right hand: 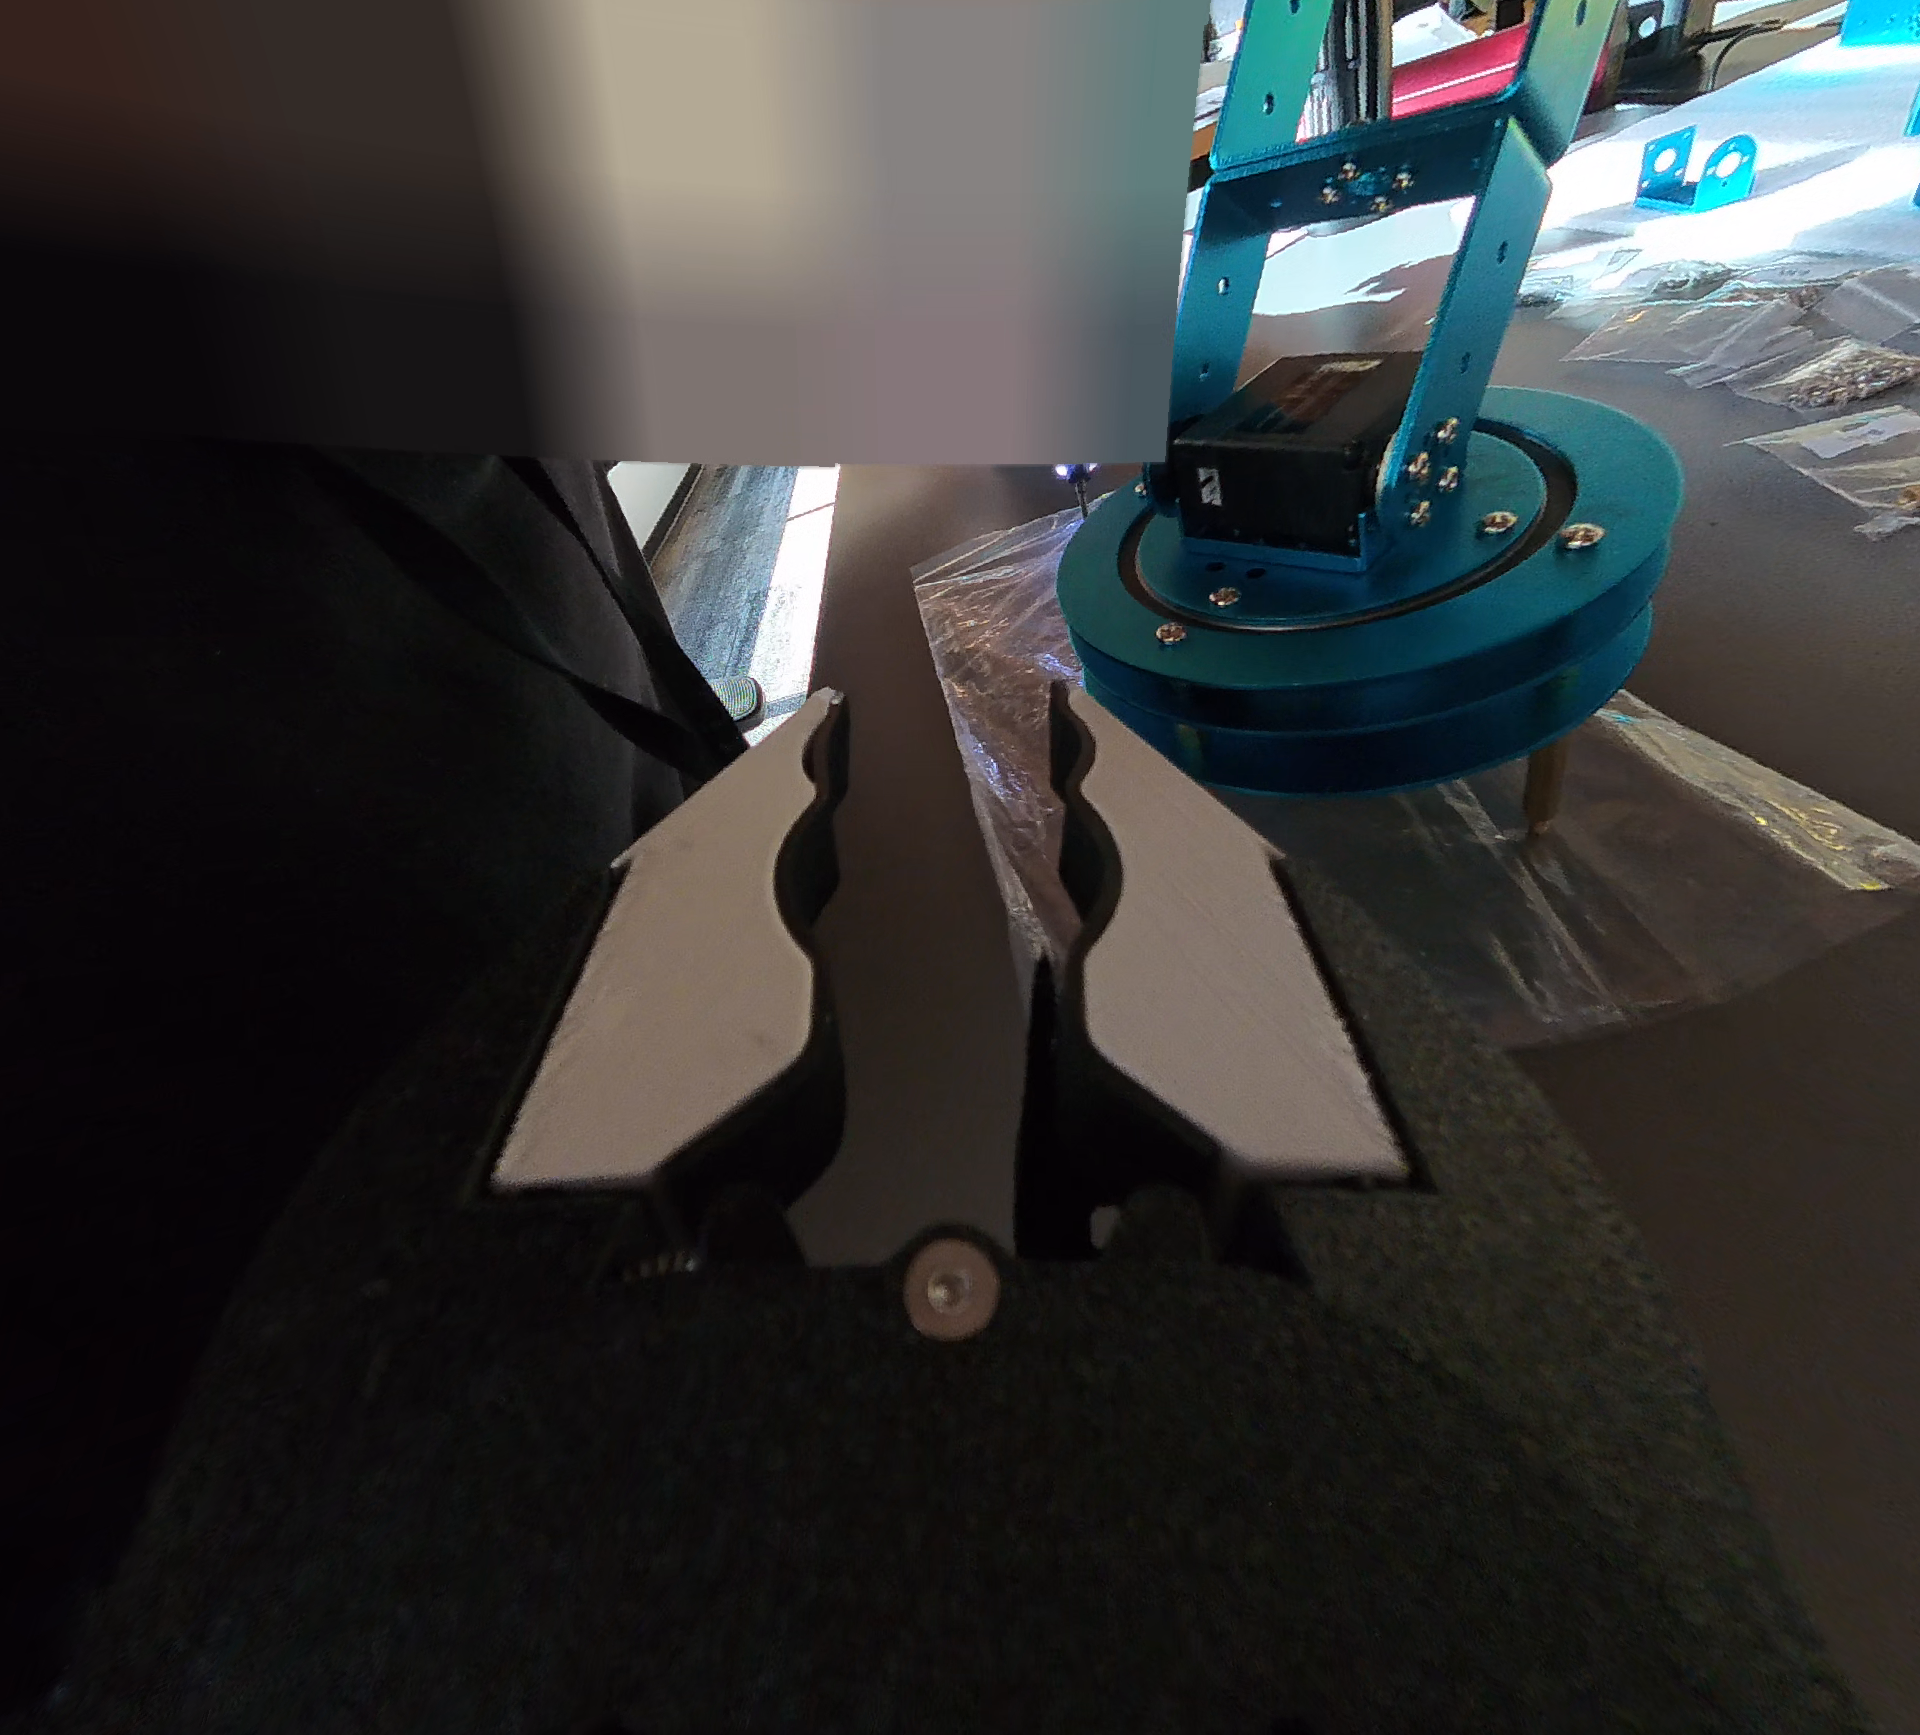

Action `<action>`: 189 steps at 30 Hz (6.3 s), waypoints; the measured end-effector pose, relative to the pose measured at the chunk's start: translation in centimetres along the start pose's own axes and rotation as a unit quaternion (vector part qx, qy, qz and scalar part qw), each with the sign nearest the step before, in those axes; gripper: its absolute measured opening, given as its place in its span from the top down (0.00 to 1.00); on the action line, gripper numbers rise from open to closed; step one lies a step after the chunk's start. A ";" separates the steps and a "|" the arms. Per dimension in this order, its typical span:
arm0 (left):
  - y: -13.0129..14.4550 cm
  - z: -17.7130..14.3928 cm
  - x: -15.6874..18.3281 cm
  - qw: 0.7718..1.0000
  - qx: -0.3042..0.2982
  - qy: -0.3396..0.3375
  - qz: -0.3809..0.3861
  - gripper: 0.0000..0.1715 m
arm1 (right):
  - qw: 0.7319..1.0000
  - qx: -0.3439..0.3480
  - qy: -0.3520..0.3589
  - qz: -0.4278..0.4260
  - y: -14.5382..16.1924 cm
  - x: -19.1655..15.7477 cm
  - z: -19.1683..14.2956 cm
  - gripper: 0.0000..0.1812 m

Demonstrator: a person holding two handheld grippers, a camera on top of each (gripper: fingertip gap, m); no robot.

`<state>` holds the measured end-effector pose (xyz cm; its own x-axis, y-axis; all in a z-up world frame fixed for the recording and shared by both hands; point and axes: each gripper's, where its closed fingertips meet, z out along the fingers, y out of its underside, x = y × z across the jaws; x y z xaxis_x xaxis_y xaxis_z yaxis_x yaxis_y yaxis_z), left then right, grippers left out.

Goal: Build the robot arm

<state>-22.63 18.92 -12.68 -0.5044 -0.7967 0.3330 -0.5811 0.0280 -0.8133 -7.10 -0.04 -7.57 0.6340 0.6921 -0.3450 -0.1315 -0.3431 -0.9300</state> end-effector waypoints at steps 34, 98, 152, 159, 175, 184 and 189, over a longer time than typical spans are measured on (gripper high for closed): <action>-2.5 -0.2 7.1 0.988 0.139 -0.043 0.054 0.88 | 0.961 -0.177 0.196 -0.082 2.2 0.7 19.1 0.97; 1.0 2.5 6.9 0.986 0.013 -0.120 0.119 0.88 | 0.942 -0.278 0.178 -0.061 6.6 0.9 18.2 0.89; -0.8 2.6 7.4 0.980 0.030 -0.136 0.144 0.88 | 0.949 -0.240 0.191 -0.078 5.4 0.9 17.2 0.88; -1.9 2.0 8.4 0.982 0.068 -0.118 0.134 0.88 | 0.954 -0.201 0.174 -0.140 3.8 -0.3 17.4 0.90; -1.8 2.4 8.8 0.982 0.056 -0.115 0.143 0.88 | 0.942 -0.221 0.186 -0.173 4.5 0.0 17.4 1.00; -1.6 2.5 8.8 0.982 0.052 -0.112 0.142 0.87 | 0.939 -0.227 0.186 -0.182 4.7 -0.1 17.4 1.00; -1.5 2.5 9.0 0.983 0.053 -0.107 0.139 0.88 | 0.938 -0.229 0.184 -0.182 4.7 -0.2 17.4 1.00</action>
<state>-24.68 10.20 -9.62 -0.4819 -0.8762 -0.0081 -0.3648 0.2090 -0.9073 -21.12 9.25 -14.11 0.8044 0.5794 0.1314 0.4339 -0.4218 -0.7961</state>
